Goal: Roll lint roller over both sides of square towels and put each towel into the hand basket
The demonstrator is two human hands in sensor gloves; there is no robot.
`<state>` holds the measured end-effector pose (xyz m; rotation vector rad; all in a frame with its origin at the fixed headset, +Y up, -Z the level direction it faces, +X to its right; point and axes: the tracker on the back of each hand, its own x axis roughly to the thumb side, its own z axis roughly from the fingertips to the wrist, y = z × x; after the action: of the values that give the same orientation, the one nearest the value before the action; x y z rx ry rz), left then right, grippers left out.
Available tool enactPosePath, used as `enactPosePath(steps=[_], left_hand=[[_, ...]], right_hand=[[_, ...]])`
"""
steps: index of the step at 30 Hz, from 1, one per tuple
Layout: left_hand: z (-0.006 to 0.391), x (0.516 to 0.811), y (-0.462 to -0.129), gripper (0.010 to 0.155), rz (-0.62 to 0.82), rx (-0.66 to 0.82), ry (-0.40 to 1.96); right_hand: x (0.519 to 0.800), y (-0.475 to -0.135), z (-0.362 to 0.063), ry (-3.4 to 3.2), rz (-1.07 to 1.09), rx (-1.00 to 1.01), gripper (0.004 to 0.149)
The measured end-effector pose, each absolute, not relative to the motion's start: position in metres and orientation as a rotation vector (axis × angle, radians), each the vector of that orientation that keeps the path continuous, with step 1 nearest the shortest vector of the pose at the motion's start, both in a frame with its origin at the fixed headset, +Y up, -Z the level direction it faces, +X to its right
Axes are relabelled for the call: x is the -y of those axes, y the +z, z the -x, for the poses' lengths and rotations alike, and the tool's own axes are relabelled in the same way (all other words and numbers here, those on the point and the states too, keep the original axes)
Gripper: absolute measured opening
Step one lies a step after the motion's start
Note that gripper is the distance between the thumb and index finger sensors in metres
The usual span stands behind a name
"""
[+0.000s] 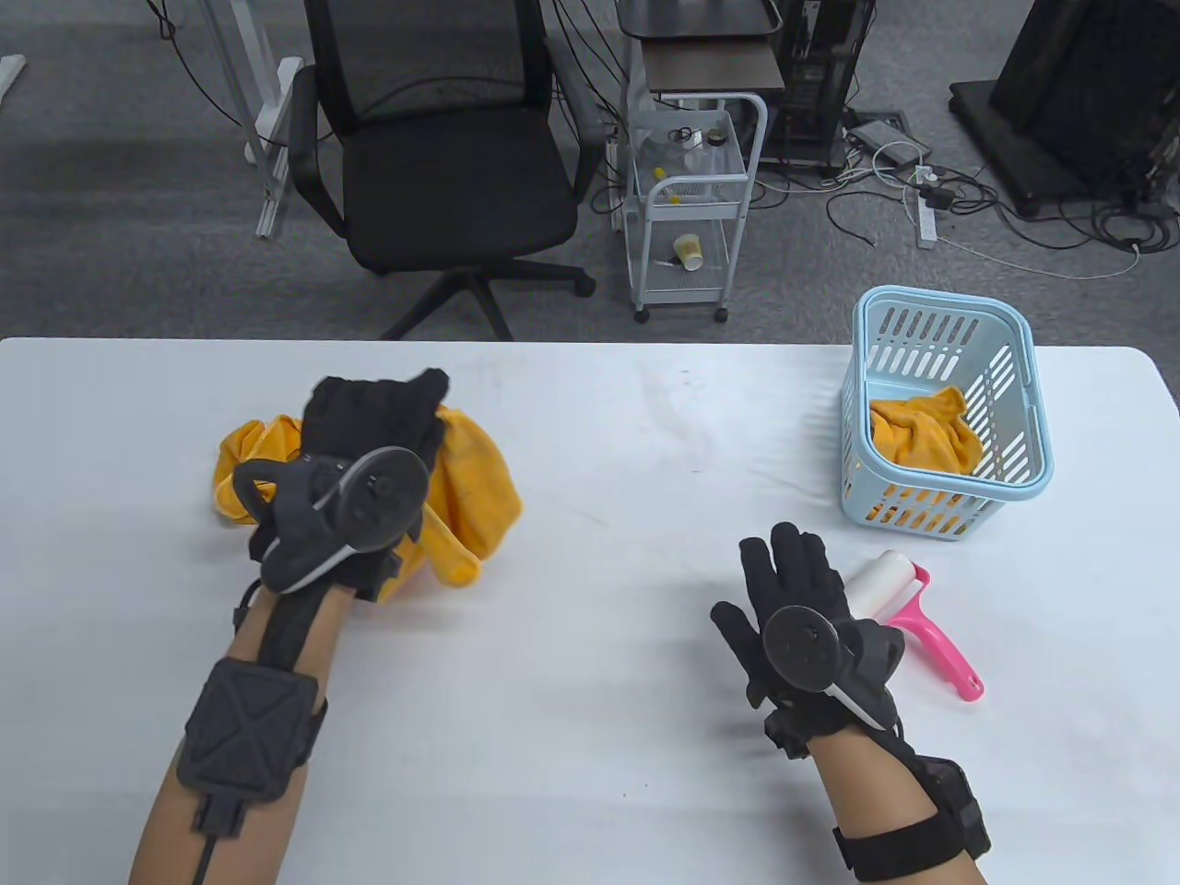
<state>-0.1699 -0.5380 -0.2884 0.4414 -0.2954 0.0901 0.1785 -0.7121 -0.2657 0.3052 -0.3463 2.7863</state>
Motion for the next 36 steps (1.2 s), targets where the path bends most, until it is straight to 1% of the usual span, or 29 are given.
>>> enactPosePath(steps=[3, 5, 7, 8, 10, 12, 13, 14, 17, 18, 20, 22, 28, 30, 33, 36], left_hand=[[0.133, 0.576, -0.267, 0.054, -0.331, 0.419, 0.135], [0.112, 0.601, -0.256, 0.053, -0.278, 0.466, 0.129], [0.094, 0.624, -0.245, 0.052, -0.248, 0.505, 0.114], [0.086, 0.634, -0.240, 0.051, -0.225, 0.528, 0.112], [0.074, 0.650, -0.233, 0.050, -0.191, 0.530, 0.127], [0.065, 0.661, -0.228, 0.048, -0.172, 0.548, 0.122], [0.062, 0.665, -0.225, 0.047, -0.173, 0.558, 0.133], [0.060, 0.668, -0.224, 0.046, -0.166, 0.569, 0.128], [0.060, 0.675, -0.223, 0.044, -0.187, 0.571, 0.077], [0.062, 0.676, -0.223, 0.043, -0.197, 0.566, 0.064], [0.066, 0.678, -0.224, 0.043, -0.216, 0.556, 0.057], [0.068, 0.681, -0.225, 0.043, -0.195, 0.555, 0.058], [0.067, 0.689, -0.225, 0.040, -0.225, 0.542, -0.039], [0.068, 0.691, -0.225, 0.040, -0.219, 0.538, -0.031], [0.067, 0.692, -0.225, 0.040, -0.216, 0.546, 0.000], [0.065, 0.694, -0.224, 0.039, -0.219, 0.548, -0.022]], right_hand=[[0.710, -0.257, -0.167, 2.618, -0.481, 0.275, 0.077], [0.709, -0.253, -0.161, 2.552, -0.527, 0.255, 0.077], [0.711, -0.250, -0.153, 2.482, -0.639, 0.198, 0.077], [0.713, -0.249, -0.150, 2.467, -0.648, 0.177, 0.078], [0.720, -0.249, -0.141, 2.418, -0.744, 0.079, 0.081], [0.728, -0.248, -0.134, 2.404, -0.746, 0.013, 0.083], [0.734, -0.248, -0.129, 2.394, -0.764, -0.027, 0.081], [0.738, -0.248, -0.125, 2.383, -0.759, -0.045, 0.073], [0.739, -0.248, -0.124, 2.367, -0.710, -0.001, 0.050], [0.739, -0.248, -0.125, 2.372, -0.708, 0.006, 0.048], [0.736, -0.249, -0.130, 2.418, -0.691, 0.069, 0.047], [0.733, -0.248, -0.132, 2.481, -0.692, 0.137, 0.047], [0.719, -0.240, -0.132, 2.538, -0.732, 0.296, 0.045], [0.719, -0.240, -0.130, 2.516, -0.794, 0.216, 0.046], [0.725, -0.244, -0.128, 2.489, -0.809, 0.098, 0.047], [0.729, -0.245, -0.129, 2.492, -0.794, 0.078, 0.044]])
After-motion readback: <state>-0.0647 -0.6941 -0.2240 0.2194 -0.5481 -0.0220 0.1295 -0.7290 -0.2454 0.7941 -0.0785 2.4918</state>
